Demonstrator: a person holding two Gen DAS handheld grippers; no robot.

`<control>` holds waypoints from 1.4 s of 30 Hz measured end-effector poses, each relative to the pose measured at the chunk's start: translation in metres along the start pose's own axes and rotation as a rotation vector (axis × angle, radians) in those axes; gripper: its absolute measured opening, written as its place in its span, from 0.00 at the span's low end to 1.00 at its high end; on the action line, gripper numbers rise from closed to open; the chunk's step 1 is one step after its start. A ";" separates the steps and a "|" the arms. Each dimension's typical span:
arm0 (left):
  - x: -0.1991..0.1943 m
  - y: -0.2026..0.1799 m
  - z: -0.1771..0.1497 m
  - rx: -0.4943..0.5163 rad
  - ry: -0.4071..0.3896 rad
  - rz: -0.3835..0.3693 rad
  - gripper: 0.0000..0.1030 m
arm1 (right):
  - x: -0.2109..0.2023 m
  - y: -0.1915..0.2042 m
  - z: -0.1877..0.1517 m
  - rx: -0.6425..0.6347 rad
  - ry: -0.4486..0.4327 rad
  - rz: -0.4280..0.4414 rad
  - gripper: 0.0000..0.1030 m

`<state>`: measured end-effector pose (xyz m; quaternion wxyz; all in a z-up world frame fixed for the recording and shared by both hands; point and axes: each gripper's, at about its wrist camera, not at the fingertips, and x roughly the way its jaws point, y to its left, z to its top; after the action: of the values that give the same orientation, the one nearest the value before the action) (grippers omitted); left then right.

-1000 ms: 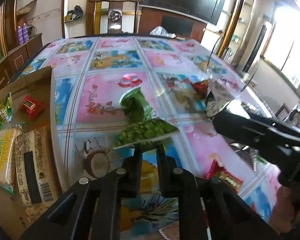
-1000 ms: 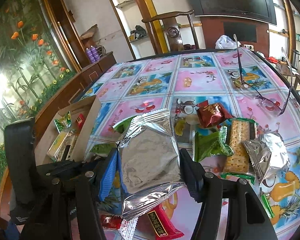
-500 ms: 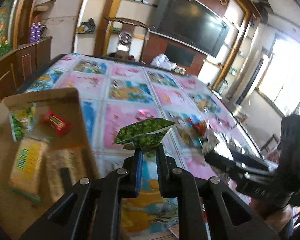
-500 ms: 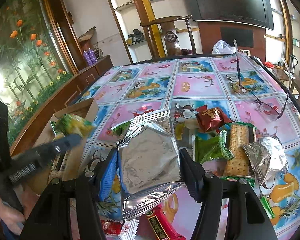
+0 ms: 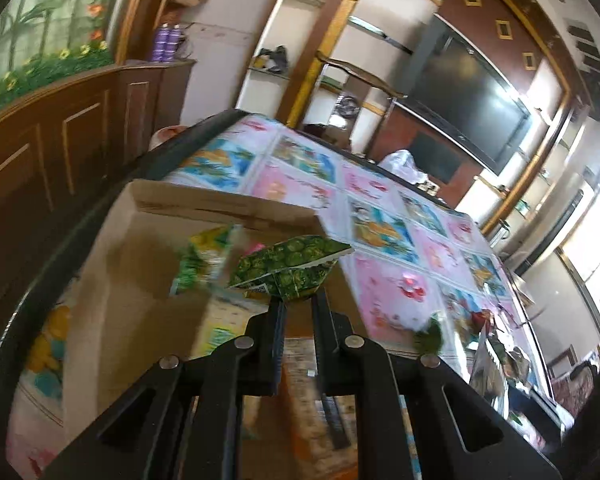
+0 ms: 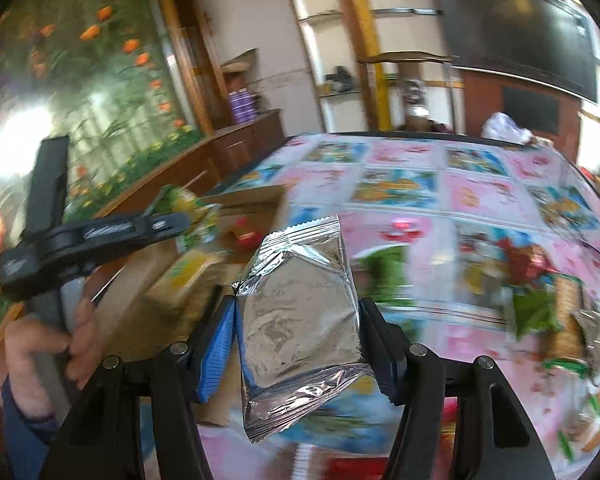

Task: Organize snacks
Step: 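Carry the green pea bag and silver foil bag into the cardboard box, then open both grippers over the box and move them back to the pile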

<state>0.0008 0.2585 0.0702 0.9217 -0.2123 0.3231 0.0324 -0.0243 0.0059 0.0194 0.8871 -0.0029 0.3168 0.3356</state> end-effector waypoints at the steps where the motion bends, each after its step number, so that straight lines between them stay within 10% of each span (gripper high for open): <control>1: 0.000 0.004 0.000 -0.011 0.005 0.011 0.12 | 0.005 0.009 -0.001 -0.017 0.011 0.011 0.64; 33: 0.003 0.037 0.002 -0.088 0.057 0.152 0.13 | 0.073 0.088 -0.008 -0.202 0.151 0.135 0.65; 42: -0.018 0.045 0.006 -0.151 -0.047 0.097 0.34 | 0.068 0.087 -0.007 -0.161 0.185 0.268 0.65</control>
<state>-0.0183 0.3034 0.0687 0.9077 -0.2645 0.3079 0.1061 -0.0411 0.1127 -0.0062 0.7985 -0.0624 0.3667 0.4733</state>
